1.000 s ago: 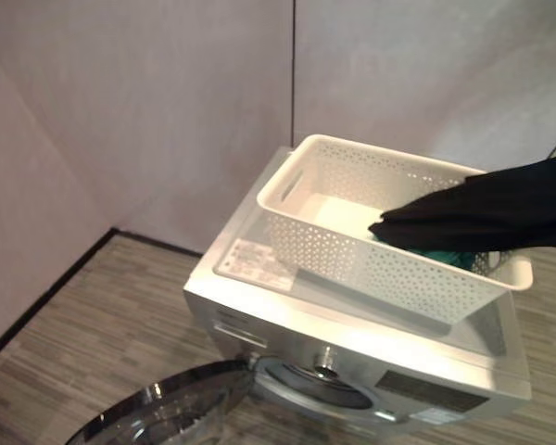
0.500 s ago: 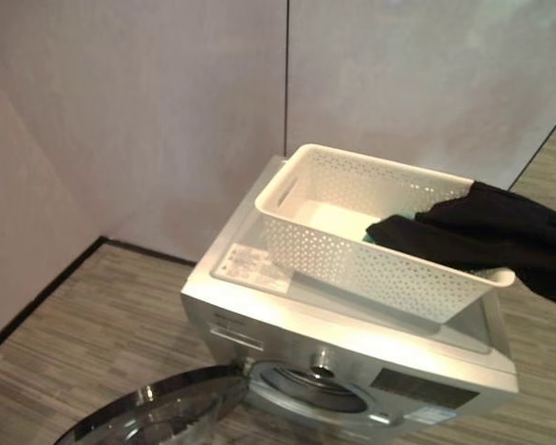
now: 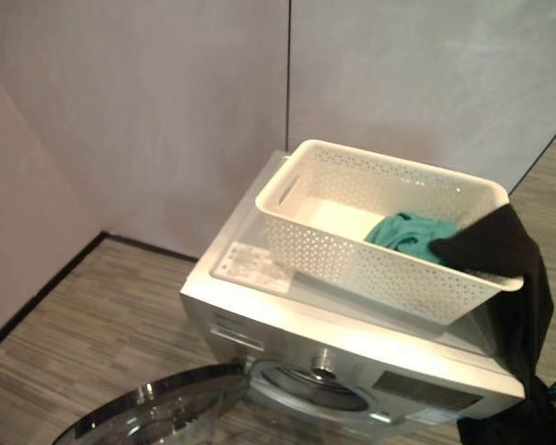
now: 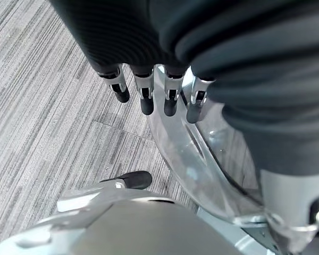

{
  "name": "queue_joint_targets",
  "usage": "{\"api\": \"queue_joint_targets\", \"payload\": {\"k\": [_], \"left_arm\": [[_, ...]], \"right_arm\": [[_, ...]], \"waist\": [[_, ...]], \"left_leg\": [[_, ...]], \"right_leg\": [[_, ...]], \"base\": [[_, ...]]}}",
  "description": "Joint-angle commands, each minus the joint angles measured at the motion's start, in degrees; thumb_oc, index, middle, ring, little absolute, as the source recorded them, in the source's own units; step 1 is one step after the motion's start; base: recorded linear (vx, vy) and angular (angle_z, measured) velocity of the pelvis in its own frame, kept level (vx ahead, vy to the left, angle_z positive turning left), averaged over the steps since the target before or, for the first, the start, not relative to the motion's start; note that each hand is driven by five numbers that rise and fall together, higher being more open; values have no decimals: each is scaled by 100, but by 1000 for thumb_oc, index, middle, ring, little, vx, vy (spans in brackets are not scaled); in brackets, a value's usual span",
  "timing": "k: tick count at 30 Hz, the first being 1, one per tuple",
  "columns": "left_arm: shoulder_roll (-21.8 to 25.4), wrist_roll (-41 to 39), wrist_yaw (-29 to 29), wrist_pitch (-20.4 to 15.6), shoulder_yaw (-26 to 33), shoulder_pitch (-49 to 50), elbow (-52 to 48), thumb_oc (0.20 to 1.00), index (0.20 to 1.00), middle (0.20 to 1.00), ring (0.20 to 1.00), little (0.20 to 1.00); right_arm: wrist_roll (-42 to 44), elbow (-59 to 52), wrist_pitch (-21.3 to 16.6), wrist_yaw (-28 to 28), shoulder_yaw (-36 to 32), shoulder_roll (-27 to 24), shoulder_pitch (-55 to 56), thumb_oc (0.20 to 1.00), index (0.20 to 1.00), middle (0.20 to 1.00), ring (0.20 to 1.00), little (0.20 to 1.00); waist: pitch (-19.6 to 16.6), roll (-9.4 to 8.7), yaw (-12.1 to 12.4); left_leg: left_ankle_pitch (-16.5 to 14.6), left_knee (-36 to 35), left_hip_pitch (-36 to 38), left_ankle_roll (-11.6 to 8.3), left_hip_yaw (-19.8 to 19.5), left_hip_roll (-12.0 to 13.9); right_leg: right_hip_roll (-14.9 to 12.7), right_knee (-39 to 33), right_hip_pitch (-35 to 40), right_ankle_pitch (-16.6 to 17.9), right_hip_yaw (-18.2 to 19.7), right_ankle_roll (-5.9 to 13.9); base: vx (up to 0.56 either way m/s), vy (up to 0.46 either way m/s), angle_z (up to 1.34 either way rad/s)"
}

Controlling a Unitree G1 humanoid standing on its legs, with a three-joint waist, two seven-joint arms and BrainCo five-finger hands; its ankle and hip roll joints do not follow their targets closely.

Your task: Grab the laundry basket,head to the washer,open it,put in the laundry and shut it.

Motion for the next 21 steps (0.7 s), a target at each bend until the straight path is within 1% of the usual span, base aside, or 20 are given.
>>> {"api": "queue_joint_targets", "payload": {"k": [1,4,6,7,8,10,12,15,16,17,18,19,20,21], "left_arm": [[-299,-216,-114,-147,-103,-562,266,1000,1000,1000,1000,1000],[-249,-117,-131,-126,-156,-589,333,1000,1000,1000,1000,1000],[-244,-71,-145,-113,-194,-582,338,1000,1000,1000,1000,1000],[-229,-33,-133,-115,-213,-556,301,1000,1000,1000,1000,1000],[-225,-32,-133,-114,-213,-554,300,1000,1000,1000,1000,1000],[-210,-40,-112,-113,-223,-536,236,1000,1000,1000,1000,1000],[-199,20,-102,-113,-244,-516,193,1000,1000,1000,1000,1000],[-179,35,-55,-112,-239,-510,142,1000,1000,1000,1000,1000],[-177,1,-36,-125,-232,-512,103,1000,1000,1000,1000,1000],[-166,-28,19,-161,-290,-530,-13,1000,1000,1000,1000,1000],[-165,-28,19,-160,-290,-528,-15,1000,1000,1000,1000,1000],[-150,11,125,-232,-457,-552,-273,1000,1000,1000,1000,1000],[-43,324,342,-367,-871,-548,-834,1000,1000,1000,1000,1000],[183,685,449,-547,-1317,-502,-1776,1000,1000,1000,1000,1000]], "right_arm": [[1260,793,-493,423,51,34,-637,200,200,200,200,200],[1625,1316,-643,823,563,432,-790,200,200,200,200,200],[1699,1380,-706,1083,924,682,-845,200,200,200,200,200],[1836,993,-811,1223,1173,967,-841,200,200,200,200,200],[1836,984,-806,1223,1173,971,-835,200,200,200,200,200],[1830,310,-898,1386,1485,1181,-792,200,200,200,200,200],[1754,-550,-974,1668,1826,1342,-655,200,200,200,200,200],[2185,-1673,-1151,2066,2185,1513,-443,200,200,200,200,200],[2363,-1913,-1206,2177,2343,1545,-417,200,200,200,200,200],[2768,-2197,-1275,2324,2545,1617,-404,200,200,200,200,200],[2771,-2197,-1275,2325,2546,1616,-404,200,200,200,200,200],[3062,-2447,-1299,2365,2739,1673,-421,200,200,200,200,200],[3363,-2611,-1344,2319,2890,1711,-473,200,200,200,200,200],[3592,-2816,-1444,2271,2941,1696,-488,200,200,200,200,200]], "waist": [[344,116,157],[359,97,202],[366,98,233],[389,95,243],[388,92,241],[416,87,258],[433,73,264],[452,41,283],[461,28,297],[486,14,320],[485,12,321],[519,11,349],[589,17,388],[698,26,418]], "left_leg": [[-906,154,612,89,-347,157],[-869,155,571,64,-374,155],[-856,149,551,55,-382,153],[-835,148,521,49,-400,162],[-834,149,520,49,-402,162],[-813,145,498,43,-416,161],[-807,139,488,45,-410,158],[-805,138,493,51,-394,141],[-809,137,496,58,-392,125],[-809,142,491,71,-388,87],[-809,143,490,72,-387,85],[-797,138,457,92,-409,27],[-774,117,388,126,-460,-59],[-750,86,295,161,-533,-167]], "right_leg": [[-225,452,-502,406,-388,107],[-235,447,-498,404,-437,94],[-245,435,-494,405,-465,93],[-246,429,-500,401,-482,88],[-247,430,-499,400,-483,88],[-256,431,-504,403,-495,81],[-271,432,-509,405,-502,83],[-292,440,-522,423,-507,92],[-306,447,-532,434,-508,102],[-343,463,-558,464,-510,129],[-345,464,-559,464,-509,130],[-411,505,-616,506,-504,158],[-507,559,-718,555,-501,204],[-621,612,-851,647,-489,260]], "base": [[0,0,0],[0,0,0],[0,0,0],[0,0,0],[0,0,0],[-11,1,2],[-9,9,2],[-23,25,11],[-42,52,8],[-32,43,0],[-51,82,0],[-90,103,2],[-176,170,2],[-212,163,1]]}}
